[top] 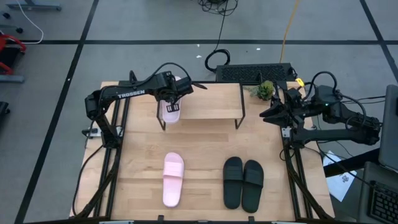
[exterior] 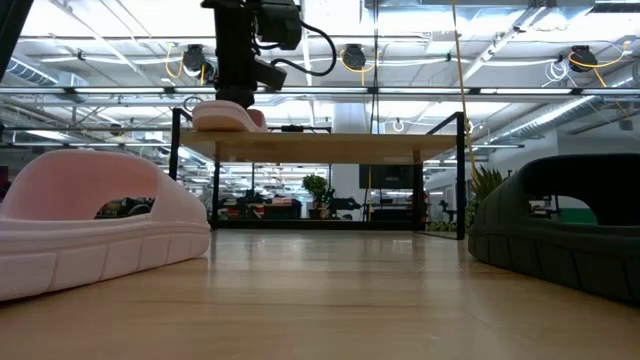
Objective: Pick and place slides into the shelf
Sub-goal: Put the left pink slide on the shelf
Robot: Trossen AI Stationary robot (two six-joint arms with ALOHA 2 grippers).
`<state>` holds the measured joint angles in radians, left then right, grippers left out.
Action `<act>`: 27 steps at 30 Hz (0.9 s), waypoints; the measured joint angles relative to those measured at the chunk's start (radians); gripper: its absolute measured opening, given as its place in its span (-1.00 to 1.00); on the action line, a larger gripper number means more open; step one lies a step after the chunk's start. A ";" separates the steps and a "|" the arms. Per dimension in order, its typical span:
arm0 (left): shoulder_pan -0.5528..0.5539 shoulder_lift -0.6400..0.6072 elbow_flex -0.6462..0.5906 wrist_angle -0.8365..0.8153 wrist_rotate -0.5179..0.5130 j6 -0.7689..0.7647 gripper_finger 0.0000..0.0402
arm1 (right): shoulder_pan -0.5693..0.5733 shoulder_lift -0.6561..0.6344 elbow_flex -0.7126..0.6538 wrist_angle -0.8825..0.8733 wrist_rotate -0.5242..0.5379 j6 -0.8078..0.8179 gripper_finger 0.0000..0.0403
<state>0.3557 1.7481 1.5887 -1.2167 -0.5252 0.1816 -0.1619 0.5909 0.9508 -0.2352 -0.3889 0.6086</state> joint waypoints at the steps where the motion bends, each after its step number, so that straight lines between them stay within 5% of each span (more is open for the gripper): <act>1: 0.000 0.000 0.000 0.000 0.003 0.000 -0.57 | 0.000 0.002 0.000 0.000 0.000 0.000 -0.40; 15: 0.000 0.000 0.000 0.001 0.018 -0.009 -0.55 | 0.000 0.018 0.000 0.000 0.000 0.000 -0.40; 27: -0.009 0.000 0.000 -0.004 -0.018 -0.027 -0.20 | 0.000 0.018 0.000 0.000 0.000 0.000 -0.40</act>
<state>0.3469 1.7481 1.5887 -1.2203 -0.5432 0.1543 -0.1616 0.6094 0.9508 -0.2352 -0.3893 0.6086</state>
